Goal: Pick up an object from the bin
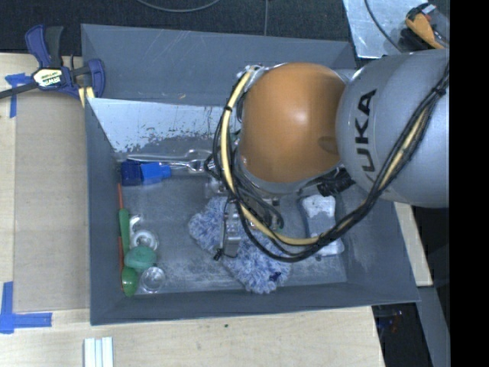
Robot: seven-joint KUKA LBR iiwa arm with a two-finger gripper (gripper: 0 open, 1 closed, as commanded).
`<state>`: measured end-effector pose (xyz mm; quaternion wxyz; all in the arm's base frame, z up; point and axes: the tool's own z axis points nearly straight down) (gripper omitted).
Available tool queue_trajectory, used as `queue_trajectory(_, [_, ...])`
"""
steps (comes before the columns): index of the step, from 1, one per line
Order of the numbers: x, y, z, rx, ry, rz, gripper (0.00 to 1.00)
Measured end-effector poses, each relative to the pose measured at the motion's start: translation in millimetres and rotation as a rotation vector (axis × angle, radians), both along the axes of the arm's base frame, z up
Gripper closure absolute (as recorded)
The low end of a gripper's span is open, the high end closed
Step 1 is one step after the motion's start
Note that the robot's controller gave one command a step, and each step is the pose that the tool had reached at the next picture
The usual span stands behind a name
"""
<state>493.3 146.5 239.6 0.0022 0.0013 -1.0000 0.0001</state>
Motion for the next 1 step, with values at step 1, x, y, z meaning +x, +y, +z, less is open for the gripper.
queue_trajectory(1, [1.8,-0.9,3.2,0.001,-0.007,-0.004,0.00])
